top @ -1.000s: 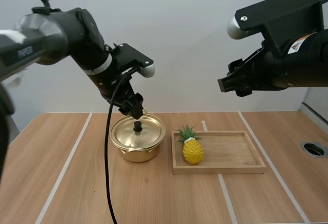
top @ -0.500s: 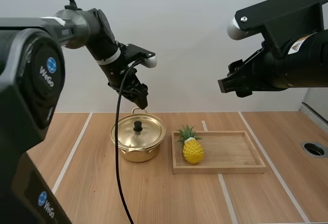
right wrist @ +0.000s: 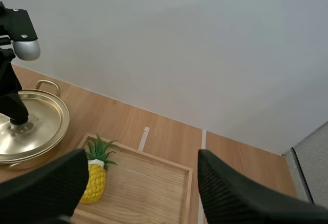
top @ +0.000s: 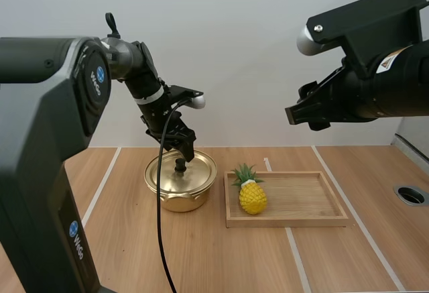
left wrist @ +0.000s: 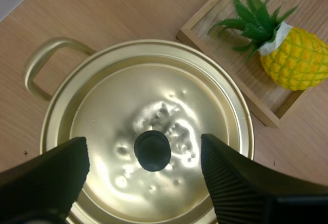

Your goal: Open the pot, put the pineapple inside, and close it

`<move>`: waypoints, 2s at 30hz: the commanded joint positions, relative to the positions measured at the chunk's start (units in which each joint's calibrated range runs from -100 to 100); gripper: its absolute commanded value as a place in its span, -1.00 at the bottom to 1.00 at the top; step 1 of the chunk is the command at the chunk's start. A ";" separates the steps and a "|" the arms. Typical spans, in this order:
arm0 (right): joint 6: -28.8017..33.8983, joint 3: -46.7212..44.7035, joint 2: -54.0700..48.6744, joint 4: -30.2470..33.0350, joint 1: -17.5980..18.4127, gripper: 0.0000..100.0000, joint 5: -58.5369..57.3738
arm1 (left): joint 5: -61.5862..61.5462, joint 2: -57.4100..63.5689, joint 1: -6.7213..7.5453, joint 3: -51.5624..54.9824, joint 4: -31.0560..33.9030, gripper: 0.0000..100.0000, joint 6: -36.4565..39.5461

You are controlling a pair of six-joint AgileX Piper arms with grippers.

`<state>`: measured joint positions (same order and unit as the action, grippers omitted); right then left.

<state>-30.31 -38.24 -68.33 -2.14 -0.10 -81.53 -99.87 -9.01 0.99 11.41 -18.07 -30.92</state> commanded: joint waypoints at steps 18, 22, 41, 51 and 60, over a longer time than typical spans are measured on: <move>0.05 0.34 3.01 0.40 0.12 1.00 2.22 | -0.13 -0.60 0.28 -0.23 1.70 1.00 -0.63; 0.05 0.34 3.01 0.40 0.12 1.00 2.22 | -0.13 -0.64 0.38 0.81 1.47 1.00 -0.98; 0.05 0.34 3.01 0.40 0.12 1.00 1.71 | -0.13 -0.64 0.38 2.47 -2.42 1.00 -2.25; 0.05 0.34 3.01 0.40 0.12 1.00 1.31 | -0.13 -2.95 0.38 4.02 -2.27 1.00 -2.33; 0.05 0.34 3.01 0.40 0.12 1.00 1.11 | -0.13 -2.95 0.38 3.74 -2.27 -0.78 -2.33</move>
<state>-30.31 -38.24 -65.14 -1.79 -0.10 -80.65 -99.22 -11.88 1.14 15.13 -19.58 -33.11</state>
